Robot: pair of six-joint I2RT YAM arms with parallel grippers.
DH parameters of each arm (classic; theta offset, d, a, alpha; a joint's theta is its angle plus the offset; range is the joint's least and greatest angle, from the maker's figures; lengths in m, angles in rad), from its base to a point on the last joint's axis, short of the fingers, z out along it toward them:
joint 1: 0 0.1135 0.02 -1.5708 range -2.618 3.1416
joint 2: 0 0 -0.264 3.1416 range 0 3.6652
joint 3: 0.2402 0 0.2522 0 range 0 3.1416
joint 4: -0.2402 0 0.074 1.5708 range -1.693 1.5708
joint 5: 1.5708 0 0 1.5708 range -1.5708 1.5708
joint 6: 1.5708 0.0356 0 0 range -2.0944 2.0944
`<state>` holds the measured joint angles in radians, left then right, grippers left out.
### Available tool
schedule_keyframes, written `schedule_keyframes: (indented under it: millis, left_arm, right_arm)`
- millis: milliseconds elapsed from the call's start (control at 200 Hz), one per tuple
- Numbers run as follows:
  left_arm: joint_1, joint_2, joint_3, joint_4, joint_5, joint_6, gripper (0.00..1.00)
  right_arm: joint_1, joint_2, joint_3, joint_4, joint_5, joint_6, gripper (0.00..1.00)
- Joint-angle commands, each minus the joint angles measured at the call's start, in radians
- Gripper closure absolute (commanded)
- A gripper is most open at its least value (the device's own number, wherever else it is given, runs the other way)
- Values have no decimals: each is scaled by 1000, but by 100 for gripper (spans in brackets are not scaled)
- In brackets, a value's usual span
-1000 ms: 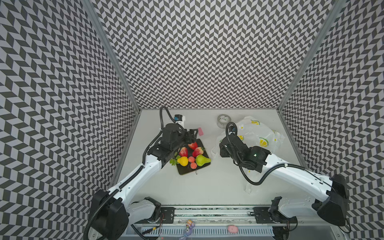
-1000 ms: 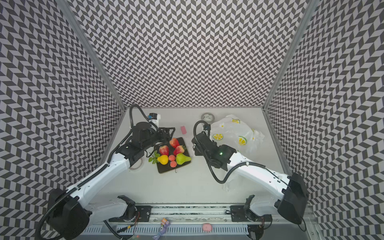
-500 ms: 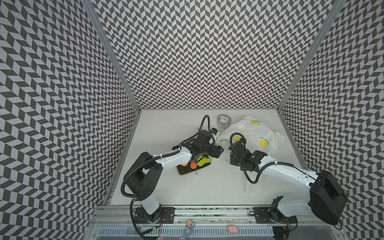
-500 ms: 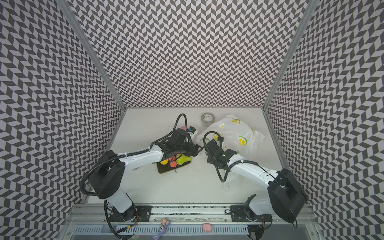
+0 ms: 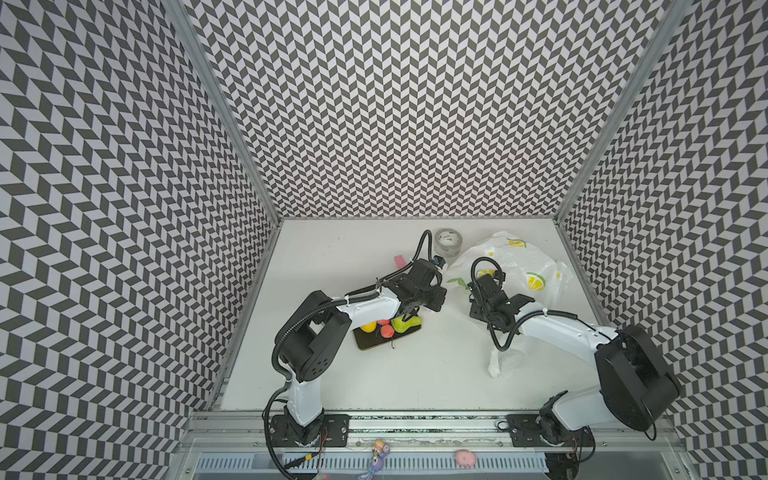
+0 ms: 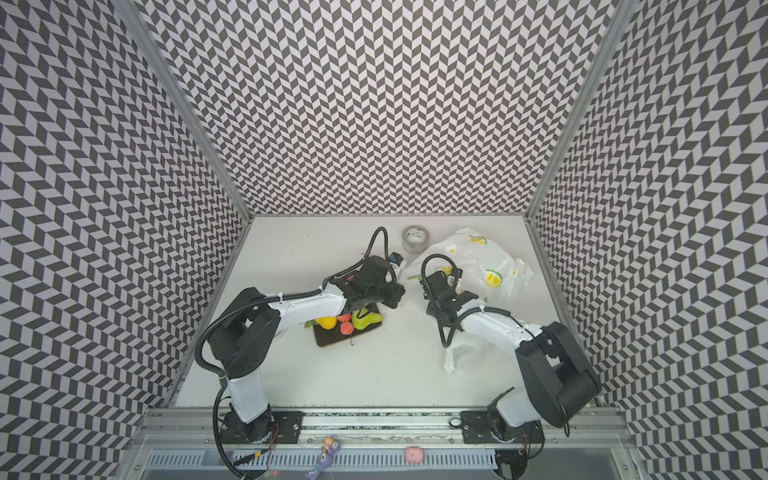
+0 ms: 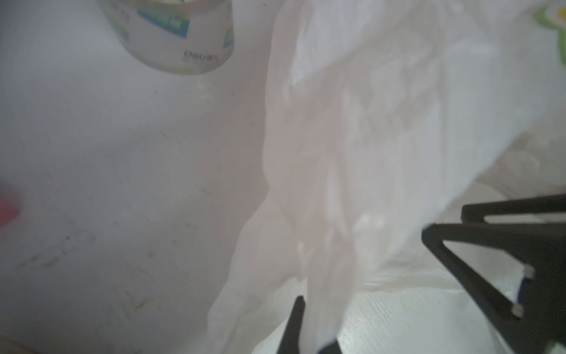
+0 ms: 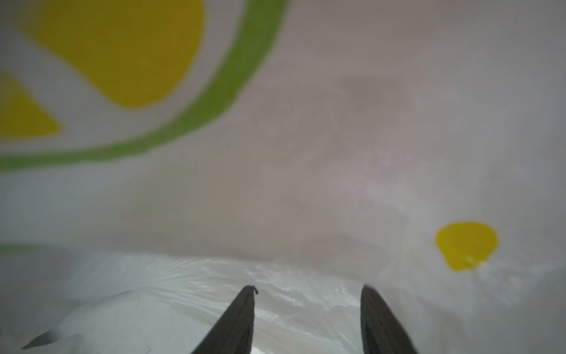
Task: Take the fake fruits out of the plastic bag
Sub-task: 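Push the right gripper deep into the bag toward the red fruits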
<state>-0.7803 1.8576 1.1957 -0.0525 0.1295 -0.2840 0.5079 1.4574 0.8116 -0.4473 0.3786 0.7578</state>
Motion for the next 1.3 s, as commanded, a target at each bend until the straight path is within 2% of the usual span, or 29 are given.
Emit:
schedule_keyframes:
  millis: [0, 170, 391, 596, 771, 966, 1292]
  left_arm:
    - [-10, -66, 21, 39, 39, -30, 100]
    - [-30, -102, 32, 51, 113, -65, 100]
    - [-58, -97, 36, 56, 169, -85, 100]
    - [-70, -81, 37, 59, 182, -88, 100]
    - [-76, -69, 31, 63, 188, -96, 100]
    - [-77, -66, 18, 74, 187, -105, 100]
    - [-76, -70, 7, 64, 177, -103, 100]
  right_arm:
    - [-69, -56, 15, -7, 45, -72, 39]
    - [-152, -44, 35, 0, 35, -131, 28]
    - [-203, 7, 76, 49, -36, -139, 16]
    - [-257, 65, 90, 104, -88, -96, 14]
    - [-278, 142, 117, 169, -111, -46, 15]
    - [-287, 227, 181, 200, -114, -50, 19]
    - [-307, 348, 251, 205, -109, -108, 36]
